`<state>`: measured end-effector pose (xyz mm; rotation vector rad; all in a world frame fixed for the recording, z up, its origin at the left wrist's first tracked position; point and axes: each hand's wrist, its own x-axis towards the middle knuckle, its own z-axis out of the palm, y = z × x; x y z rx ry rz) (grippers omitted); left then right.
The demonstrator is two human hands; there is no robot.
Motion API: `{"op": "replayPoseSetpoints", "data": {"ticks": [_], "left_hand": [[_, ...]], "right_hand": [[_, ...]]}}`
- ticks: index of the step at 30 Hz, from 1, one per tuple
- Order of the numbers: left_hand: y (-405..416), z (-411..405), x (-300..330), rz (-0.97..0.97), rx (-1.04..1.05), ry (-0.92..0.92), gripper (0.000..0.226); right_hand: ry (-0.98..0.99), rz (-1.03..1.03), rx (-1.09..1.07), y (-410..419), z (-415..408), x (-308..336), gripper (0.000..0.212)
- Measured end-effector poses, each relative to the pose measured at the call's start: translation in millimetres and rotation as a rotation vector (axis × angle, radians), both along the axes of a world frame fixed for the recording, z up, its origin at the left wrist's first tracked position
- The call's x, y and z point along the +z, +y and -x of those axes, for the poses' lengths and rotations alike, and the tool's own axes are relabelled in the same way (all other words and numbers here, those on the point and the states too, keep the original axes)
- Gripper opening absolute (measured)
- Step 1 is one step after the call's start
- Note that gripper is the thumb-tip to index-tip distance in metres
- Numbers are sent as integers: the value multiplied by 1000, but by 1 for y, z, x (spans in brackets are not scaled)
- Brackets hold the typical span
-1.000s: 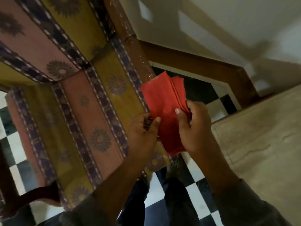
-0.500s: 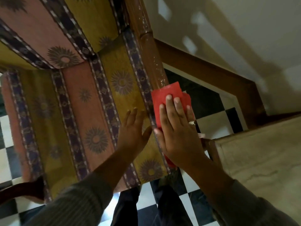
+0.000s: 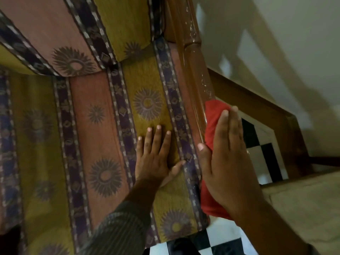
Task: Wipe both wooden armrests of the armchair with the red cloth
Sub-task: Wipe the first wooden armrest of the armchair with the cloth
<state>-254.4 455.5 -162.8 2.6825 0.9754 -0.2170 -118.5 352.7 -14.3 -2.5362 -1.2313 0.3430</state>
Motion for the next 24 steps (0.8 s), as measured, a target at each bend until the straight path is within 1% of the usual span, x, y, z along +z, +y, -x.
{"op": "replayPoseSetpoints", "data": {"ticks": [3, 6, 8, 9, 11, 15, 18, 19, 21, 24], "left_hand": [[-2, 0, 2, 14, 51, 2, 105], [-3, -2, 5, 9, 79, 15, 107], [-3, -1, 6, 8, 69, 20, 108], [-2, -2, 6, 9, 66, 18, 108], [-1, -1, 6, 5, 66, 14, 108], [-2, -2, 9, -4, 72, 8, 107], [-1, 0, 7, 2, 74, 5, 108], [-1, -1, 6, -1, 69, 4, 108], [-1, 0, 3, -13, 67, -7, 108], [-1, 0, -3, -28, 60, -25, 107]], "right_hand": [[-131, 79, 84, -1, 0, 2, 71], [-309, 180, 280, 5, -6, 2, 70], [-366, 188, 368, 12, -10, 0, 69], [-368, 180, 368, 14, -12, 0, 70], [-327, 135, 302, 19, -12, 0, 70], [-127, 17, 76, 19, -9, 2, 67], [-39, 17, 46, -5, 2, 4, 67], [-56, 27, 62, -15, 6, 4, 67], [-158, 70, 149, -27, 12, 3, 66], [-267, 173, 290, -15, 2, 3, 69]]}}
